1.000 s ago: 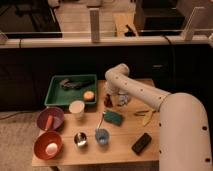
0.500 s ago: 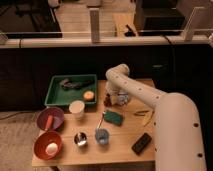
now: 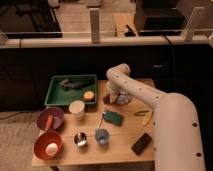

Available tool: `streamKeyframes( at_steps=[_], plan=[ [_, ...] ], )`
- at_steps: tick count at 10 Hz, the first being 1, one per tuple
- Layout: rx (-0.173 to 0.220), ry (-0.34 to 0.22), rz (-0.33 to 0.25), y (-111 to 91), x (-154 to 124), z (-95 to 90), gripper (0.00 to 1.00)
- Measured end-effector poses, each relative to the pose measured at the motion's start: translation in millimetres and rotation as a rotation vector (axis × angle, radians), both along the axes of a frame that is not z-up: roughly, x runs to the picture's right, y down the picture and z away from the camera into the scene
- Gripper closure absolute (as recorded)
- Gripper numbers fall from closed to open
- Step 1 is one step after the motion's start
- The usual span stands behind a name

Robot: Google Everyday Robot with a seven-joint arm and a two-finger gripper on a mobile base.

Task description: Place grapes in tray

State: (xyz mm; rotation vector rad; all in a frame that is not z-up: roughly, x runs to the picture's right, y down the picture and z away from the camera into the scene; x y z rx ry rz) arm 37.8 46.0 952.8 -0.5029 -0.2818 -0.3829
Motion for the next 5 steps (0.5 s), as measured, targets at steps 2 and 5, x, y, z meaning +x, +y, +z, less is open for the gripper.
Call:
streamKeyframes(
  at_steps=[2, 5],
  plan=[
    [0.016, -0.012, 0.028, -7.7, 0.9, -10.7, 1.00],
    [0.045, -0.034, 0.079, -23.1, 4.7, -34.6, 1.00]
  ],
)
